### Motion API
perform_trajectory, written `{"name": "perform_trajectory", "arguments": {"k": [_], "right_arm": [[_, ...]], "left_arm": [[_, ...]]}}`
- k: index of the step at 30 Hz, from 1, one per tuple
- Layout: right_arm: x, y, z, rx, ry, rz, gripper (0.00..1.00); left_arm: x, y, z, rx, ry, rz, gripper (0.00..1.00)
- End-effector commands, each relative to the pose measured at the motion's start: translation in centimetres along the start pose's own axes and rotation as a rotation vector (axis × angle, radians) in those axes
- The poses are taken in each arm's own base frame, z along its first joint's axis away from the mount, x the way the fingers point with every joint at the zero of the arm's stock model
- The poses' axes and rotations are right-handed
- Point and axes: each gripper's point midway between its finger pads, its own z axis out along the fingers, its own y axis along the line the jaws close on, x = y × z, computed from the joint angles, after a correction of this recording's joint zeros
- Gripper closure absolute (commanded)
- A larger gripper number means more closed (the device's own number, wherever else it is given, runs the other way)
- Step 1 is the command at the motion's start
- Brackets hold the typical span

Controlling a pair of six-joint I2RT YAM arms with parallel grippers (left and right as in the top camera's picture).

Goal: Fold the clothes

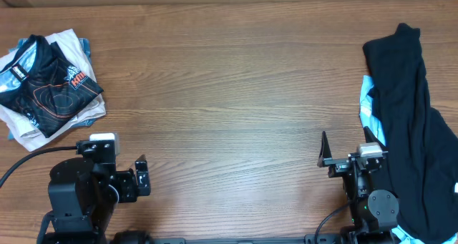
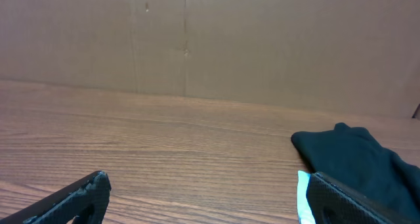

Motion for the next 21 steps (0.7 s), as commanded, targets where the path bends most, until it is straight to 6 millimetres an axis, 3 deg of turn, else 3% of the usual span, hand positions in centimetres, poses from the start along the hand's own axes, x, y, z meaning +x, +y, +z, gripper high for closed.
{"name": "perform_trajectory", "arguments": {"k": [1,17,21], "right_arm": [[0.29,-0.25,0.02,0.013,0.001,-0.007,0.0],[0.29,-0.25,0.02,0.013,0.001,-0.007,0.0],[0.29,-0.25,0.02,0.013,0.001,-0.007,0.0]], "left_arm": [[0.07,0.17,-0.02,-0.01,-0.002,-0.012,0.0],[0.11,-0.49,-0.32,0.017,-0.017,0.013,0.0],[0.91,-0.51,-0.53,0.021,-0.038,0.015,0.0]]}}
